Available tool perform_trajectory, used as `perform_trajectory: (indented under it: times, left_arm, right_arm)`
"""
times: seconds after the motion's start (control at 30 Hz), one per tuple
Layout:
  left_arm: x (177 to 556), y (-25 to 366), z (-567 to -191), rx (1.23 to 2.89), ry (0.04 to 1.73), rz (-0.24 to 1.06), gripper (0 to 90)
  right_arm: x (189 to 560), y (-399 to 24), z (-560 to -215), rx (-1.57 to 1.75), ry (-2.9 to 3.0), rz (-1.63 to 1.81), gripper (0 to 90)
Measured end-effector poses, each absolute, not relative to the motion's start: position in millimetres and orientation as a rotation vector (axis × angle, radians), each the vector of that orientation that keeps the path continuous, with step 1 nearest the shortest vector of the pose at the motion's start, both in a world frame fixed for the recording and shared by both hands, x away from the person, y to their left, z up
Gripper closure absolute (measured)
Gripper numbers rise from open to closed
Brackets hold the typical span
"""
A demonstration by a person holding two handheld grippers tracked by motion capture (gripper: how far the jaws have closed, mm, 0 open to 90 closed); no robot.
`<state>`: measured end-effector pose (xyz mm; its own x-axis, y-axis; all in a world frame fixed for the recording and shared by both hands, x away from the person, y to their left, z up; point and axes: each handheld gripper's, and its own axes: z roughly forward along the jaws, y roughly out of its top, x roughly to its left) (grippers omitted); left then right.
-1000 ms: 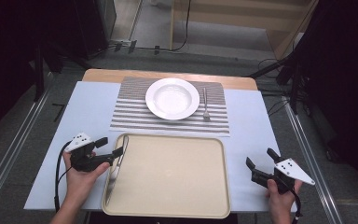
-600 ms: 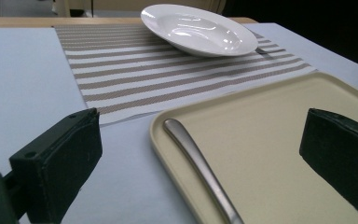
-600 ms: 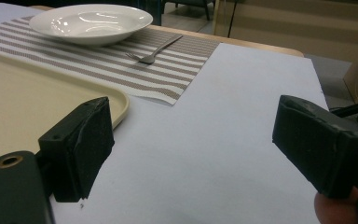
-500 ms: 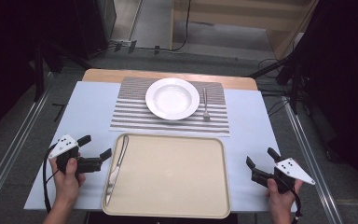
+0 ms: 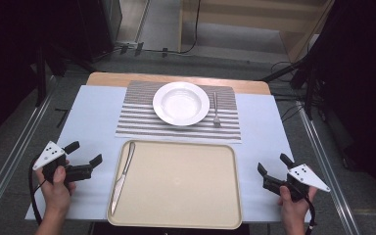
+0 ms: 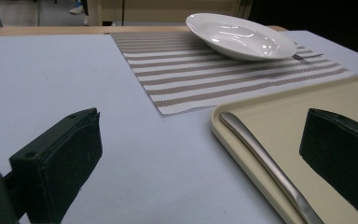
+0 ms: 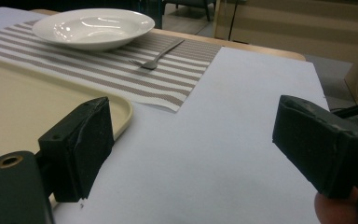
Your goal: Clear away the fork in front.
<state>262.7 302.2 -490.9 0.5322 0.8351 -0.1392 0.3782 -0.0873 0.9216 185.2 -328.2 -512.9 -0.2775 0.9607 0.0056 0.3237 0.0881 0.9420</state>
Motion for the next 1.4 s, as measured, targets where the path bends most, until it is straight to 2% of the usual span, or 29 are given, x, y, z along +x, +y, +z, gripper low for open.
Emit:
perform_trajectory:
  times: [0.53, 1.4]
  left_arm:
    - [262, 316, -495, 1.674, 1.031, 0.561, 0.0]
    - [259, 309, -501, 1.676, 0.989, 0.573, 0.0]
  right_arm:
    - [203, -313, -489, 1.258, 1.728, 1.225, 13.2]
    - [284, -269, -459, 1.286, 1.791, 1.257, 14.7]
